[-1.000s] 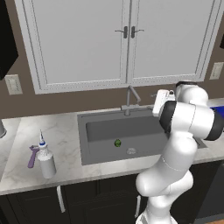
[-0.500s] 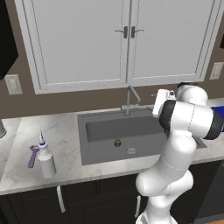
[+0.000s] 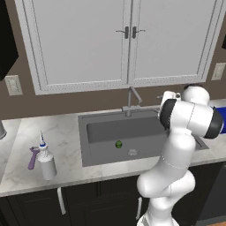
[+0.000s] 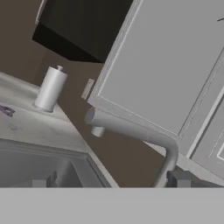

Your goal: Pick up all produce items and place them in the sink. Turn on the sink faucet to wash them. Then turn the sink off and put them in the tray.

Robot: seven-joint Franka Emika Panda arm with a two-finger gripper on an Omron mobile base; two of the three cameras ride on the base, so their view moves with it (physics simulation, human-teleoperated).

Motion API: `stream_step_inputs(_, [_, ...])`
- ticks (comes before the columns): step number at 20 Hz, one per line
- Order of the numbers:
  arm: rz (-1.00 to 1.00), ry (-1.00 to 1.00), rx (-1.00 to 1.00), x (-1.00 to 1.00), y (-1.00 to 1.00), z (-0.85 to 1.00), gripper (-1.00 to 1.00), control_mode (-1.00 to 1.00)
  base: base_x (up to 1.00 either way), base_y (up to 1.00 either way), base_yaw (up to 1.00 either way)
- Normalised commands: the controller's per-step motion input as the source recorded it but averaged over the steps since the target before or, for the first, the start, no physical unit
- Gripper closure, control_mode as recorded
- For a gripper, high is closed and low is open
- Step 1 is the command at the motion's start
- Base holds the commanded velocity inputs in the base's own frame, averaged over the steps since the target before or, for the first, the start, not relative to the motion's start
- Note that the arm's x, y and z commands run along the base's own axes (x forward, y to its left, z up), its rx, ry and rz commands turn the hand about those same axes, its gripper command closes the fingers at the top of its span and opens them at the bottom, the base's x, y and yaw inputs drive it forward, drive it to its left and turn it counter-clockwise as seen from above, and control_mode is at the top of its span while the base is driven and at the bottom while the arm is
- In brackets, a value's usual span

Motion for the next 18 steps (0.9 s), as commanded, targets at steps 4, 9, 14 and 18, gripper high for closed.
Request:
stream_step_inputs(4, [0.0, 0.0, 0.0, 0.09, -0.06, -0.04, -1.0, -1.0, 0.0, 0.0, 0.0])
stream_step_inputs(9, [0.01, 0.0, 0.0, 0.17, 0.0, -0.02, -1.0, -1.0, 0.0, 0.0, 0.0])
stream_step_inputs(14, [0.03, 0.01, 0.0, 0.17, 0.03, -0.08, -1.0, -1.0, 0.0, 0.0, 0.0])
stream_step_inputs(18, [0.08, 0.04, 0.02, 0.18, 0.05, -0.1, -1.0, -1.0, 0.0, 0.0, 0.0])
